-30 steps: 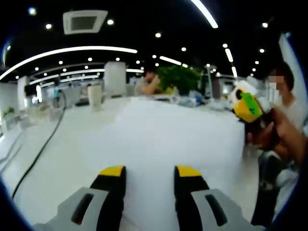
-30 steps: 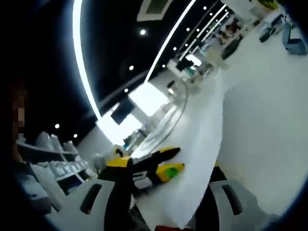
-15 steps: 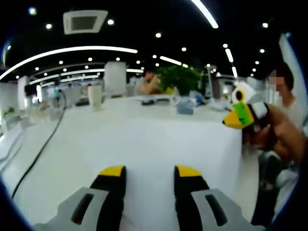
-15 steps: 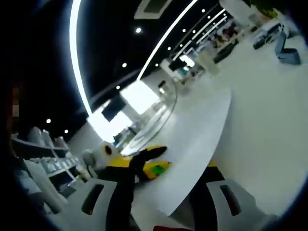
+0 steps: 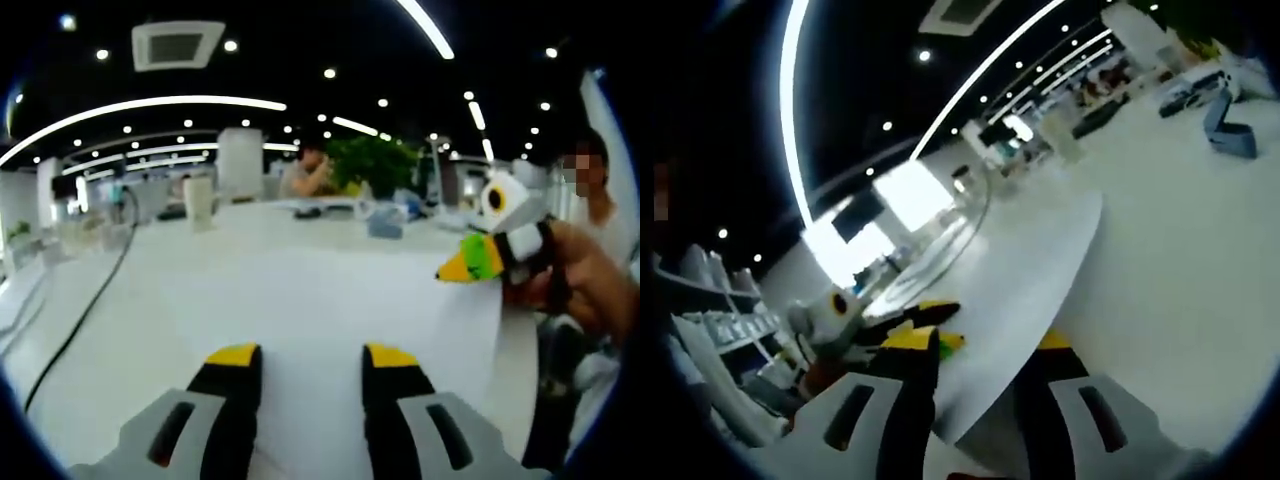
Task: Pick up the paper insert the paper into the punch align the paper edges press the punch to punch holes
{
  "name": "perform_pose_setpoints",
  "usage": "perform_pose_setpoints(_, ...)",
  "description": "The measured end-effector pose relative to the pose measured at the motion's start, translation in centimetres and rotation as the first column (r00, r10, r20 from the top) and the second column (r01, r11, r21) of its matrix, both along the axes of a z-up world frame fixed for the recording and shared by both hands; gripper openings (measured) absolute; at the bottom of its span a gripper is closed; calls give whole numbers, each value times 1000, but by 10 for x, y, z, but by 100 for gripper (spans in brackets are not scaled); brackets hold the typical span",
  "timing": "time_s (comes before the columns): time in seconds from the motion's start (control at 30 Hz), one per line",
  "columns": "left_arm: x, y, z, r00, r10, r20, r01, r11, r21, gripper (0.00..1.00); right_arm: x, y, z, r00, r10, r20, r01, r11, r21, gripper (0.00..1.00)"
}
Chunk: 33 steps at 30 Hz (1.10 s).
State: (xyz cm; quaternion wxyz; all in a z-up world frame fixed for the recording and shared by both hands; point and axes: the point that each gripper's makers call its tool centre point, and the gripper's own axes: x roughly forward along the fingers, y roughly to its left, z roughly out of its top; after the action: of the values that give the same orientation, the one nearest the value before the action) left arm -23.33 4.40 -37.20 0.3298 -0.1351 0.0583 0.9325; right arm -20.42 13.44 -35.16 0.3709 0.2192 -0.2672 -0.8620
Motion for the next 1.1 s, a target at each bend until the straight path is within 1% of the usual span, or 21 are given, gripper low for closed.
perform_pose_setpoints(0.13, 0, 0, 0, 1000, 3, 1, -3, 1000, 1, 41, -1, 2, -2, 1000, -5, -12, 5, 1000, 8, 29)
perform_pose_setpoints(0.27, -1, 0, 0, 1000, 7, 1, -7, 1000, 2, 41, -1, 2, -3, 1000, -6, -2, 6, 1000, -1, 29)
perform_pose_setpoints(0.33, -1, 0, 0, 1000, 8, 1, -8, 1000, 2, 41, 0, 0, -3, 1000, 9, -3, -9, 1000, -2, 29)
perform_pose_setpoints(0.5, -1, 0, 0, 1000, 8, 0, -8, 1000, 2, 41, -1, 3, -3, 1000, -3, 12, 3, 999, -37, 24)
perform_pose_setpoints(0.6, 0, 0, 0, 1000, 7, 0, -7, 1000, 2, 41, -3, 4, -2, 1000, -4, 3, 4, 999, -45, 21)
perform_pose_setpoints(0.9, 0, 0, 0, 1000, 7, -1, -7, 1000, 2, 41, -2, 4, -2, 1000, -3, 11, 3, 999, -51, 20)
perform_pose_setpoints(1.03, 0, 0, 0, 1000, 8, -2, -8, 1000, 1, 41, -2, 4, -3, 1000, -1, 14, 1, 999, -49, 16)
perform_pose_setpoints(1.1, 0, 0, 0, 1000, 7, -3, -7, 1000, 1, 41, -2, 4, -3, 1000, 0, 20, 1, 999, -52, 12)
